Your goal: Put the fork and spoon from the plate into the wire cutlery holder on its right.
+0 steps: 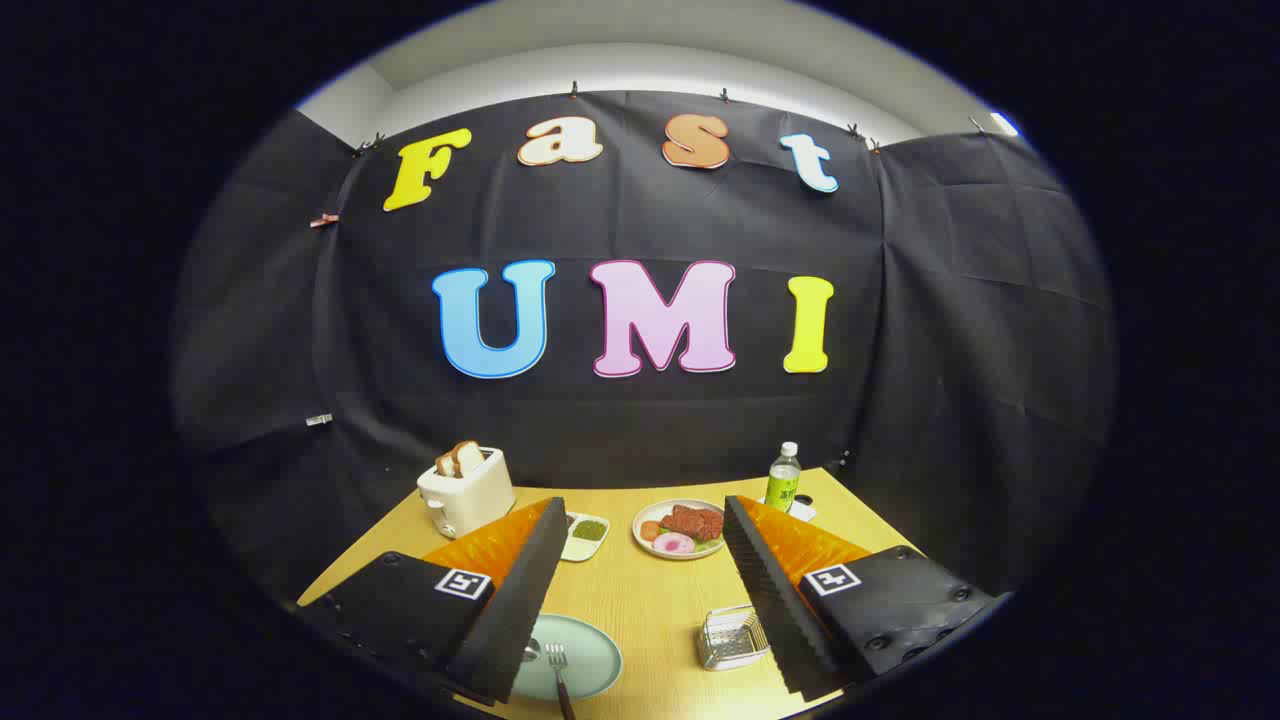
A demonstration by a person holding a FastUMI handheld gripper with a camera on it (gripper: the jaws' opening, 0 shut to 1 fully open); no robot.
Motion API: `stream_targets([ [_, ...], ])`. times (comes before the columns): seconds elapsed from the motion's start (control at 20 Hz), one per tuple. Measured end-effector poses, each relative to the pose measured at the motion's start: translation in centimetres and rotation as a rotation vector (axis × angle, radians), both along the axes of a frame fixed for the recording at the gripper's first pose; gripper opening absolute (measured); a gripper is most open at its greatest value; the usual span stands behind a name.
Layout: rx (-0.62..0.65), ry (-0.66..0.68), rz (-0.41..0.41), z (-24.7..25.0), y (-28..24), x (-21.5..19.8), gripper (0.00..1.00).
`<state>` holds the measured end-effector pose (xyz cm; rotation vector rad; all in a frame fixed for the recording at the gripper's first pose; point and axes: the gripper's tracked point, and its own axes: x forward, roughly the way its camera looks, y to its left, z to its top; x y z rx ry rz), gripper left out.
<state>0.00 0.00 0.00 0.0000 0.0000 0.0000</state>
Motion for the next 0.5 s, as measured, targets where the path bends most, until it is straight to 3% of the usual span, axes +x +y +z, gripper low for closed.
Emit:
stream_targets([
  [0.5, -0.025, 0.059, 0.028, -2.0, 1.8, 0.3, 0.98],
])
